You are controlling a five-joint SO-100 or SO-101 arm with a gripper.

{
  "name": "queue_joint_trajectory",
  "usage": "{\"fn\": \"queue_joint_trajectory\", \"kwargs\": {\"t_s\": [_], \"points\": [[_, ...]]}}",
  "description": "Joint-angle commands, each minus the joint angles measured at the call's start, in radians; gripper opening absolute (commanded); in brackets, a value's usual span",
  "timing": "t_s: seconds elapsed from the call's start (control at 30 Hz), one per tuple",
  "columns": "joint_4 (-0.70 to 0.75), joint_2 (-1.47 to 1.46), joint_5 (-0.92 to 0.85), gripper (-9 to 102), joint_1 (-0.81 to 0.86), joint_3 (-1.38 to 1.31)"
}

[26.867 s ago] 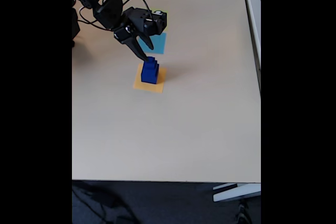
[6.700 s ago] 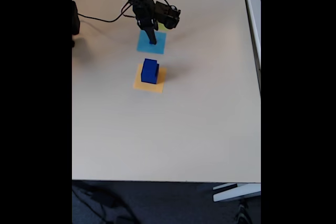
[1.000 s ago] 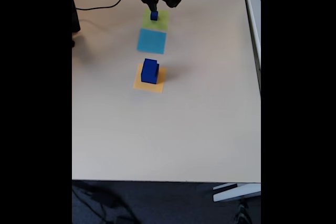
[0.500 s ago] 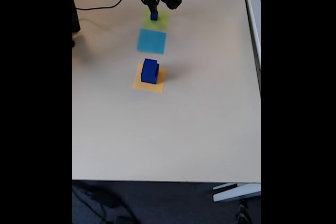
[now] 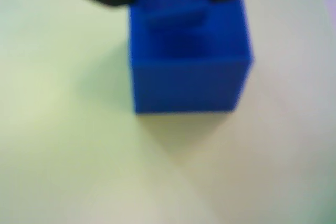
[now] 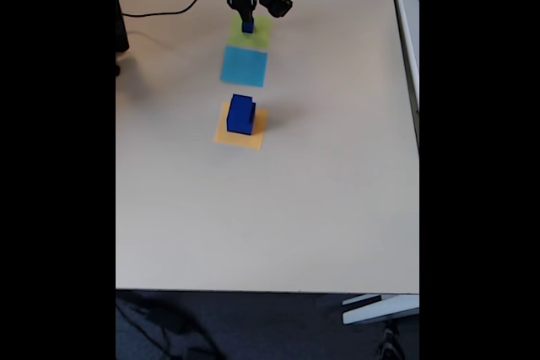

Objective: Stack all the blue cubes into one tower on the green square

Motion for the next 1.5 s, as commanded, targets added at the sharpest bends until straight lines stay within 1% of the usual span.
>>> {"fn": "queue_joint_trajectory", "kwargs": {"t_s": [0.0, 1.47], "points": [[-0.012, 0.029, -0.002, 0, 0.008, -0.029], [-0.021, 0.029, 0.017, 7, 0.002, -0.025]]}}
